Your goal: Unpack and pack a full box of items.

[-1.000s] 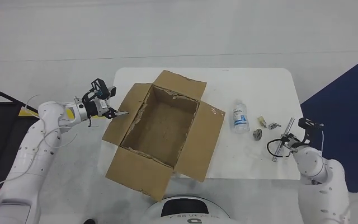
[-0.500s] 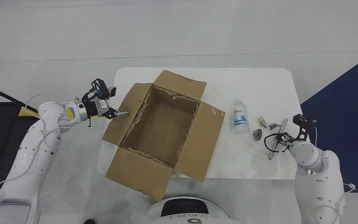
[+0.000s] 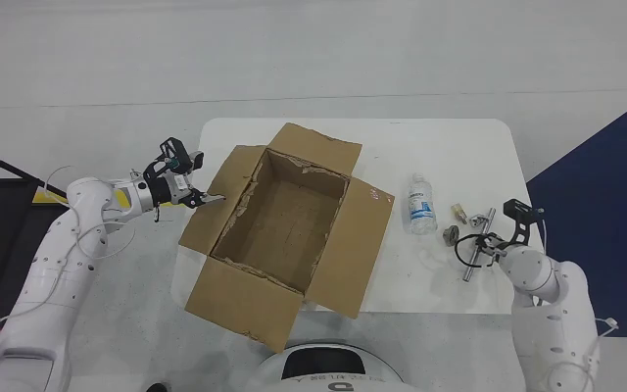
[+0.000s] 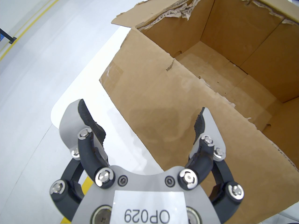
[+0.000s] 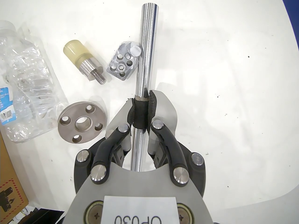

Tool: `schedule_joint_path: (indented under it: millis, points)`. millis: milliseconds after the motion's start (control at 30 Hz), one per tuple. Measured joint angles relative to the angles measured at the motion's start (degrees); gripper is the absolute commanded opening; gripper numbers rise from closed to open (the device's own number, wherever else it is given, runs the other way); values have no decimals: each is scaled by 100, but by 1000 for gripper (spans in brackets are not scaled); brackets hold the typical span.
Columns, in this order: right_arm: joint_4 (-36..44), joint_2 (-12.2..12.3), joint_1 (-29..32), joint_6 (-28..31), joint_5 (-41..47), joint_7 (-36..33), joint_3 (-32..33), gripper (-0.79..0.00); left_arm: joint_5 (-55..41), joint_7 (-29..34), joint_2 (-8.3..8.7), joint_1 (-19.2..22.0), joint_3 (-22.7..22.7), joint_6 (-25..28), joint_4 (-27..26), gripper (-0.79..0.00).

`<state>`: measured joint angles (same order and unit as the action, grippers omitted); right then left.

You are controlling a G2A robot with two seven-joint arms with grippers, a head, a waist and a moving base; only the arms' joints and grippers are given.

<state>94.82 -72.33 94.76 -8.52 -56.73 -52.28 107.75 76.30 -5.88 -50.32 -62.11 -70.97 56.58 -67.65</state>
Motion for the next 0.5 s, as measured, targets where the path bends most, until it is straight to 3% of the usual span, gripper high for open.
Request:
schedule_joint_path:
  millis: [500]
  points:
    - [293,46,79,-114,-113,-247,-114,-585,0,0,0,0,0,0,0,0]
